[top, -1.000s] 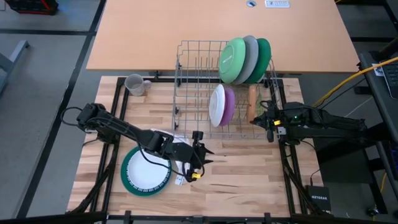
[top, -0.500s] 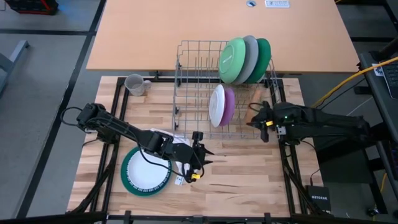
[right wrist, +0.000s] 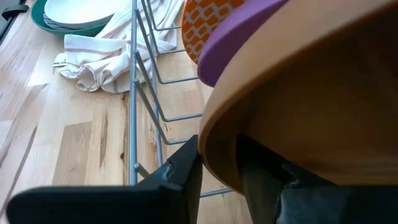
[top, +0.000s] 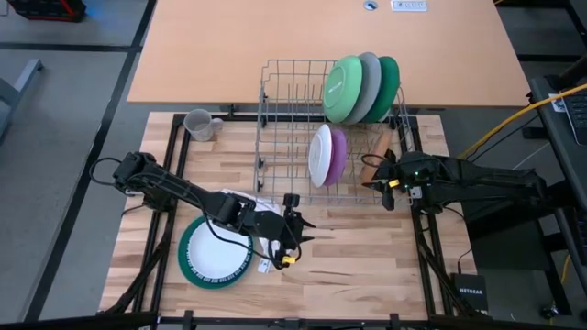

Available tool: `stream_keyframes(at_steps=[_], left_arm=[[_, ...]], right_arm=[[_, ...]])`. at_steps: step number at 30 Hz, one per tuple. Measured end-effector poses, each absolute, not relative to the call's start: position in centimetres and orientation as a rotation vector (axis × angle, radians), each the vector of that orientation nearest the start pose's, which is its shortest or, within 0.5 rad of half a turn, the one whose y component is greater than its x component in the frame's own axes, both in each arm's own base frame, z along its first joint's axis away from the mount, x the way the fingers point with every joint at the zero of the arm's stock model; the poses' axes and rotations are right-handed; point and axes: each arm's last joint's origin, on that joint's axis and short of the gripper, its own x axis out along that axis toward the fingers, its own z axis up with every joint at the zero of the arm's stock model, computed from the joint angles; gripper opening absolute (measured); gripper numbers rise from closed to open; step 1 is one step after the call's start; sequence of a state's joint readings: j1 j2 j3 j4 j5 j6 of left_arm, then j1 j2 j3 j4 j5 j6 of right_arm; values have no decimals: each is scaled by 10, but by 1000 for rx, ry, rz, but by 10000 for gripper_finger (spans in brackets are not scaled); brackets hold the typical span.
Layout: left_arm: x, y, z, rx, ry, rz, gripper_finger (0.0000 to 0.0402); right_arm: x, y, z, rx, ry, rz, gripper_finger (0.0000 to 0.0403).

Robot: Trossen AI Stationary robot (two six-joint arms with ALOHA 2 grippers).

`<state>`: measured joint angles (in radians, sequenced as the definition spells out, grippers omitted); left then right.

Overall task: Sort dishes
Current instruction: Put the brown plate into the dish rack

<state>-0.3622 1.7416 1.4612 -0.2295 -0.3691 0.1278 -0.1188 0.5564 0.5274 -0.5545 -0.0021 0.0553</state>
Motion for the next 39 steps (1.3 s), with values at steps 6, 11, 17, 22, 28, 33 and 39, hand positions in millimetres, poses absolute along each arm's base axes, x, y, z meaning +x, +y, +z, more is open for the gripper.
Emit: stream_keyframes(at_steps=[6, 11, 17, 22, 28, 33, 39], left_arm=[[381, -130, 313, 384, 414, -34, 123], [394, -111, 334, 510, 210, 25, 123], [407, -71, 352, 599, 47, 168, 123], [419, -33, 345, 425, 34, 221, 123], [439, -3, 312, 408, 108, 211, 123], [451, 11, 290, 385, 141, 236, 123], [453, 7, 282, 356, 168, 223, 123]], right_arm=[[122, -15, 243, 126, 574, -152, 101], [122, -15, 243, 129, 574, -148, 102], [122, -15, 243, 130, 574, -143, 101], [122, -15, 243, 130, 574, -143, 101], [122, -15, 243, 131, 573, -142, 101], [123, -15, 243, 131, 571, -141, 101], [122, -14, 243, 131, 572, -140, 101]])
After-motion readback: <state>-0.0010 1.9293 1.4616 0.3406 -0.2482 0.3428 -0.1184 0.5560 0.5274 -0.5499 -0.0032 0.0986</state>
